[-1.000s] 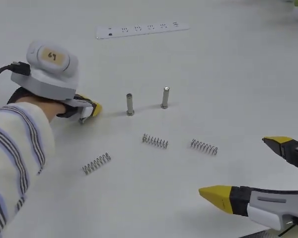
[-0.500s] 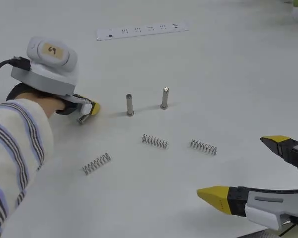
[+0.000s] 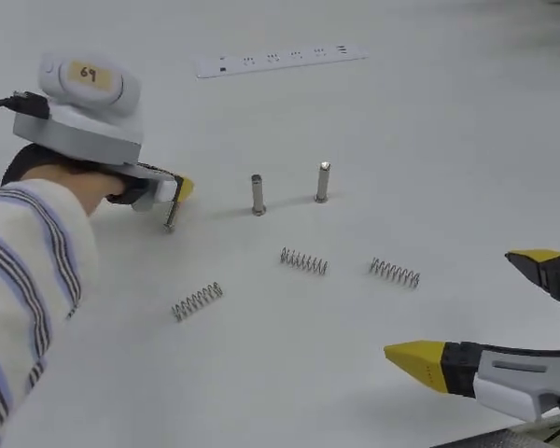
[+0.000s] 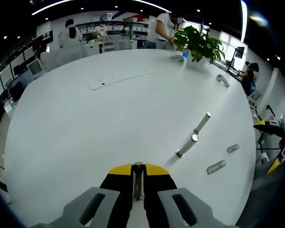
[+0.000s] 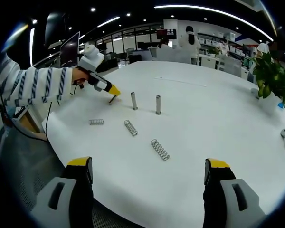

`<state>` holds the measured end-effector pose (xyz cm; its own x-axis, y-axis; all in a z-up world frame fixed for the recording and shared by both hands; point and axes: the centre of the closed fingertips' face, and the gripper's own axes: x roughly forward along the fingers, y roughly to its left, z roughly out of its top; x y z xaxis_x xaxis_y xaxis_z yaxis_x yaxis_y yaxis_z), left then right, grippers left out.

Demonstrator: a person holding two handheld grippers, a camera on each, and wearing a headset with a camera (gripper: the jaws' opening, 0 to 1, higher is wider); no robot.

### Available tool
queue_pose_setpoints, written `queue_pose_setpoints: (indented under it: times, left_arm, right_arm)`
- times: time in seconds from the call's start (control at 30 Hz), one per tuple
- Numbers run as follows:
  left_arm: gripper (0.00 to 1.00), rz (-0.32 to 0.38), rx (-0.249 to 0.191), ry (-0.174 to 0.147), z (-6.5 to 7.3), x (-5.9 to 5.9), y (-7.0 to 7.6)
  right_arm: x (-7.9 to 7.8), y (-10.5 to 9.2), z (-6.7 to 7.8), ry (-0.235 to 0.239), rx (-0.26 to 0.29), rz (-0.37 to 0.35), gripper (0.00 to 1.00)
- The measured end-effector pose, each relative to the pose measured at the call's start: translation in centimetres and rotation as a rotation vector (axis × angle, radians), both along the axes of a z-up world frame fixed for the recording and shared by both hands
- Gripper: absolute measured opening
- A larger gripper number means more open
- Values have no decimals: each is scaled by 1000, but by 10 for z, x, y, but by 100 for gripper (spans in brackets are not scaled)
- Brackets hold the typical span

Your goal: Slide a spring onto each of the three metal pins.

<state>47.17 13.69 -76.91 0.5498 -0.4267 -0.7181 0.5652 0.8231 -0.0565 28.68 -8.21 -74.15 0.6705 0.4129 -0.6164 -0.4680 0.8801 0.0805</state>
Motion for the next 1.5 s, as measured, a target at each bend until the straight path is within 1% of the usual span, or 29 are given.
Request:
queue_pose_setpoints:
  times: [0.17,0.2,0.23,0.33,0.37,0.43,0.53,0.67,0.77,0.83,0.9,1.03,1.1,1.2,1.3,1.5]
  left_arm:
    - [0,-2,6,-22,11,-5,2]
    - [0,-2,8,-21,11,-5,2]
    - [0,-1,10,-11,10,-8,3]
    - [0,-18,17,-17,9,-10,2]
    - [0,-20,16,-18,9,-10,2]
    - [0,-28,6,-31,10,-9,-1]
    - [0,-36,5,-43,13,-7,-5]
    - [0,-53,-2,-55,17,-5,-10]
    - [0,-72,14,-53,15,-6,-12]
    - [0,-79,18,-54,14,-9,-14]
    - [0,-79,25,-56,14,-8,-13]
    - [0,-83,24,-64,15,-7,-13]
    - [0,-79,30,-69,14,-5,-12]
    - [0,-73,28,-64,13,-6,-12]
    - [0,-73,40,-69,12,-6,-12]
    - [0,-77,43,-70,9,-8,-12]
  right_arm:
    - [1,2,4,-17,4,9,96]
    - [1,2,5,-18,5,10,96]
    - [1,3,6,-20,9,11,96]
    - [2,3,8,-27,16,10,96]
    - [2,3,8,-30,15,10,96]
    - [3,1,9,-35,9,10,96]
    - [4,1,9,-37,10,10,96]
    - [4,1,10,-39,9,13,96]
    - [4,1,10,-37,9,15,96]
    - [4,1,10,-36,6,18,96]
    - [4,1,10,-37,5,18,96]
    - [4,1,10,-39,8,16,96]
    - [4,0,9,-38,6,16,96]
    - [4,-1,9,-37,4,14,96]
    - [4,-2,10,-40,6,11,96]
    - [5,-1,11,-46,10,16,96]
